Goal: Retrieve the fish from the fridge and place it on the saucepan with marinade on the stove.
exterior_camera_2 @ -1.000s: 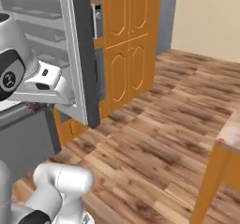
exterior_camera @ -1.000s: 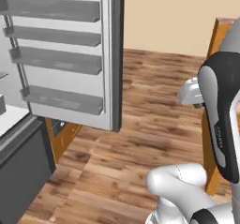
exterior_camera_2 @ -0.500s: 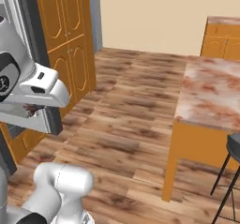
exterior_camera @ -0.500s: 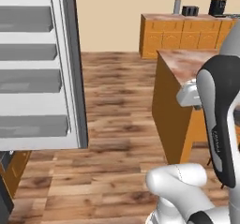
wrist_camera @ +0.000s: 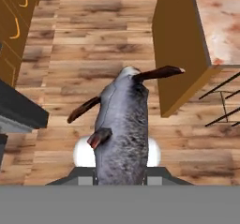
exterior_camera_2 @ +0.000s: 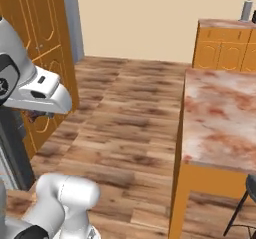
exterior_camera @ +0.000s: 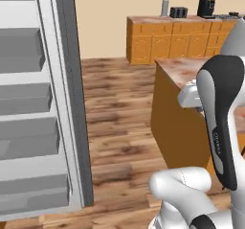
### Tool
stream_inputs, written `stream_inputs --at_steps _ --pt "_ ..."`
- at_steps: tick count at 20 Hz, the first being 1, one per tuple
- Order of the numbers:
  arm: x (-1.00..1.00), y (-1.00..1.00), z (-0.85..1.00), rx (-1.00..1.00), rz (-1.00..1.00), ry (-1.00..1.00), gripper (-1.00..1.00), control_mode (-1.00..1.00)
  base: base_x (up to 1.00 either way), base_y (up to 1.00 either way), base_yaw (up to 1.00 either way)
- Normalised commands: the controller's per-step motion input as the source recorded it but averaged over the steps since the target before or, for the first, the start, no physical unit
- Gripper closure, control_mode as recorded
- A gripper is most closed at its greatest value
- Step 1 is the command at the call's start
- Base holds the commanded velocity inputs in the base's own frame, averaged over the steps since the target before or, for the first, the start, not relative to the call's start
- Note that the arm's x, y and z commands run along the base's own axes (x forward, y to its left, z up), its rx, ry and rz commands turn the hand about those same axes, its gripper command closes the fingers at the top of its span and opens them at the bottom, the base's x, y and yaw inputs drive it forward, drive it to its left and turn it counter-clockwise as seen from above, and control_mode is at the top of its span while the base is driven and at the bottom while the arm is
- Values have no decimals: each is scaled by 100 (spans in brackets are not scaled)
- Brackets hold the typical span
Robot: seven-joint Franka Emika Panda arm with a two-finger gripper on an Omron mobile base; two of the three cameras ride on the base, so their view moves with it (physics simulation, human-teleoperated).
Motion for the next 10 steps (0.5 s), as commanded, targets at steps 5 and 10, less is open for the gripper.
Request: stream_inputs --at_steps 5,10 --pt "0 0 0 0 0 0 100 100 100 -10 -35" --pt "0 0 0 0 0 0 100 100 100 27 -9"
